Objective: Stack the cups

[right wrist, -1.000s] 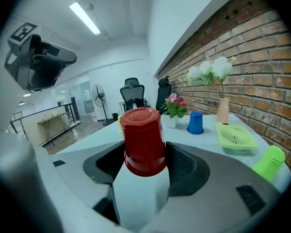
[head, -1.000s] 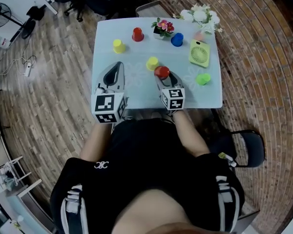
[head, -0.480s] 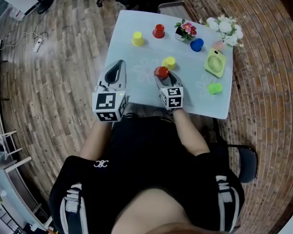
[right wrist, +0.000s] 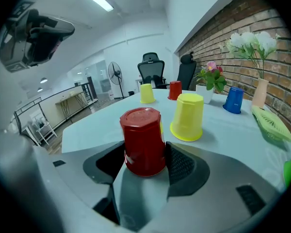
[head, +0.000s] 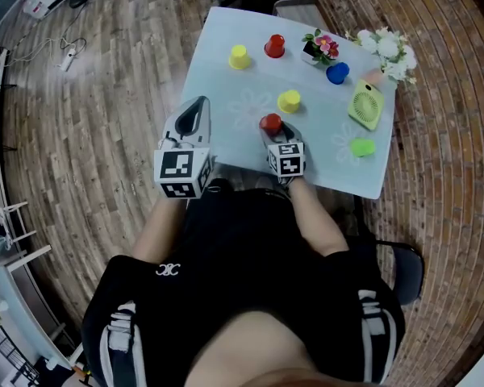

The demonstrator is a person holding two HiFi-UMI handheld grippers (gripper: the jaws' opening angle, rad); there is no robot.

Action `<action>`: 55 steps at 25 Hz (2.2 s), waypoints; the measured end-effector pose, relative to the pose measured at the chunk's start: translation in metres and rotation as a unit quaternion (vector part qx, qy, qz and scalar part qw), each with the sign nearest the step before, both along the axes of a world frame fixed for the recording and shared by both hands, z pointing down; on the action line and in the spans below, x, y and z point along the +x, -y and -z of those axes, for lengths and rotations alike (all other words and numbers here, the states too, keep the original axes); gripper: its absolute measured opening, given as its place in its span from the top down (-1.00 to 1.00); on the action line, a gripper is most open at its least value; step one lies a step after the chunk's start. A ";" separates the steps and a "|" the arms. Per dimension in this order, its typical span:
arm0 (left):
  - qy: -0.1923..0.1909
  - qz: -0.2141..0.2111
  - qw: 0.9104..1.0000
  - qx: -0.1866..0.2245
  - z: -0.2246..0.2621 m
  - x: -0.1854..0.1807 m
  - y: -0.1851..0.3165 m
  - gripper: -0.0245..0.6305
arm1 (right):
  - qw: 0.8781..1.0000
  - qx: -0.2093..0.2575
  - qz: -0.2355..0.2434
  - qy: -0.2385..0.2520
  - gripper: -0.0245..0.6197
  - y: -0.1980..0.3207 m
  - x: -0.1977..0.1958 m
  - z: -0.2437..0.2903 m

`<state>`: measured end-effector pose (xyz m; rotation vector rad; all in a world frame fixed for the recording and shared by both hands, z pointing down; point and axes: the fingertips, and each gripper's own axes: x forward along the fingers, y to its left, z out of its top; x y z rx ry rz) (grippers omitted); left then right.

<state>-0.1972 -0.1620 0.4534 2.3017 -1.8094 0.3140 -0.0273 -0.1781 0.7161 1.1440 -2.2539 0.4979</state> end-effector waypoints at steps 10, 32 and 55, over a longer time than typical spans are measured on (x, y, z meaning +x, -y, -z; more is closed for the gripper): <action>0.000 -0.015 1.000 -0.004 -0.005 0.009 0.004 0.92 | 1.000 -0.001 0.007 -0.026 0.11 -0.002 0.001 -0.008; -0.019 -0.081 0.996 0.037 0.021 0.054 0.021 0.92 | 0.964 0.232 -0.068 0.113 -0.11 0.023 0.021 0.216; -0.042 -0.172 0.978 0.107 0.096 0.117 0.011 0.92 | 0.886 0.395 -0.230 0.077 0.93 -0.013 0.114 0.368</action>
